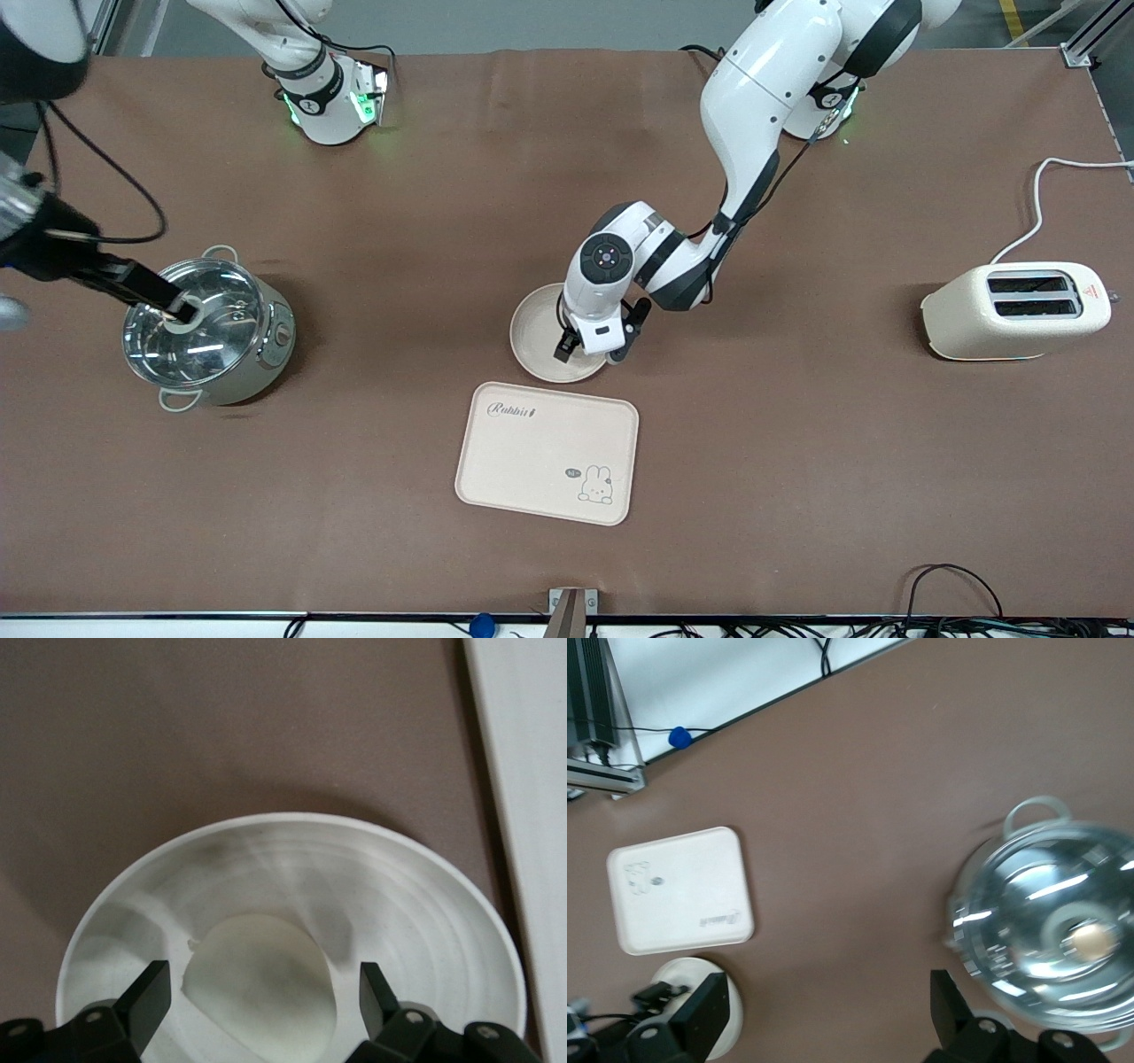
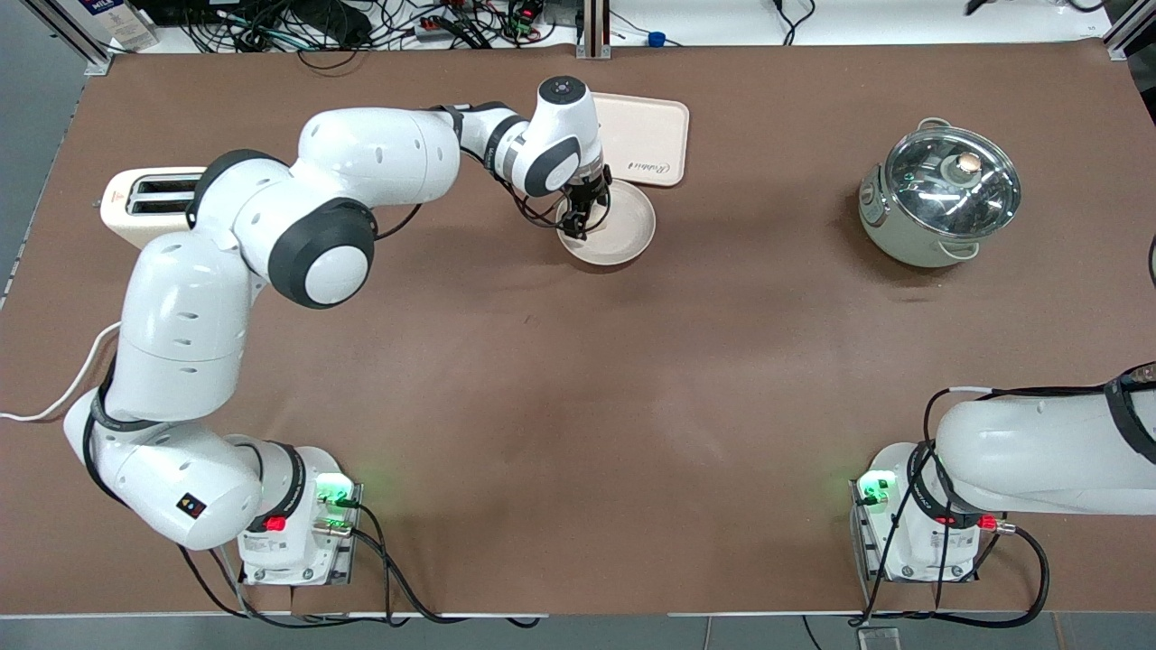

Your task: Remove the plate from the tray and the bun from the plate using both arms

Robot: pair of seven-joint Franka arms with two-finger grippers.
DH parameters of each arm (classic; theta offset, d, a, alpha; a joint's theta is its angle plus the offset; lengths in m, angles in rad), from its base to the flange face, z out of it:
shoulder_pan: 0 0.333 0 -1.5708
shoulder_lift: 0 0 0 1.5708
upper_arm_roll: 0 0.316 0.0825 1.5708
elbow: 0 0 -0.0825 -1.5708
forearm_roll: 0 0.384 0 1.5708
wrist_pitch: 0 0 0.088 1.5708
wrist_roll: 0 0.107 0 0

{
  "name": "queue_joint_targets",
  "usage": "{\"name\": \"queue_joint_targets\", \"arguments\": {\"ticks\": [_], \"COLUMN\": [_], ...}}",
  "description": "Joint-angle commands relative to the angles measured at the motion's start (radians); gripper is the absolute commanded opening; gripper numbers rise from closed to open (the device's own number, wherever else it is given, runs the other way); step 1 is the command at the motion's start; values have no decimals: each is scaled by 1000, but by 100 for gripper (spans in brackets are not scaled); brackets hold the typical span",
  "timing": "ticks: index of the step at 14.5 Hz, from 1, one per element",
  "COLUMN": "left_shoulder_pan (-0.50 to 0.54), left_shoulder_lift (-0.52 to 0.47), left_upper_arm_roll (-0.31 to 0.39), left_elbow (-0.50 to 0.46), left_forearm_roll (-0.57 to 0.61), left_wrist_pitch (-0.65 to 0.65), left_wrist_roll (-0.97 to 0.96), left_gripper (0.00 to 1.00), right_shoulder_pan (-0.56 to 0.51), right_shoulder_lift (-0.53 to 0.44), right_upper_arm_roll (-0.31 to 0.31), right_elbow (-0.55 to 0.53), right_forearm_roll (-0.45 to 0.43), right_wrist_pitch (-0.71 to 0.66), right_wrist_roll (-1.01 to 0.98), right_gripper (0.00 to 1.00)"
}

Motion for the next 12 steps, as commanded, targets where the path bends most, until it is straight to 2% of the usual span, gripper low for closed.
{"name": "queue_joint_targets", "arguments": {"ticks": [1,3,5,10,12], "left_shoulder_pan": [-8,-10,-11,8,57], "left_shoulder_lift": [5,3,-3,-86,-113], "left_upper_arm_roll": [10,10,10,13,23], "left_elbow": [15,16,18,35,52], "left_forearm_roll": [-1,-1,-1,1,15], "left_wrist_pitch": [-27,-42,-64,-200,-226], "left_wrist_roll": [-18,-18,-18,-11,6], "left_gripper": [71,53,41,41,41], "right_shoulder_pan": [-44,-47,-52,-64,-62], "right_shoulder_lift": [-6,-51,-82,-116,-122], "right_upper_arm_roll": [21,21,13,-3,-2], "right_elbow": [38,46,47,40,38], "right_forearm_roll": [-79,-151,-216,-225,-224], "right_wrist_pitch": [-85,-133,-194,-296,-319], "right_wrist_roll": [-114,-145,-180,-184,-184], "right_gripper": [100,100,100,100,100]}}
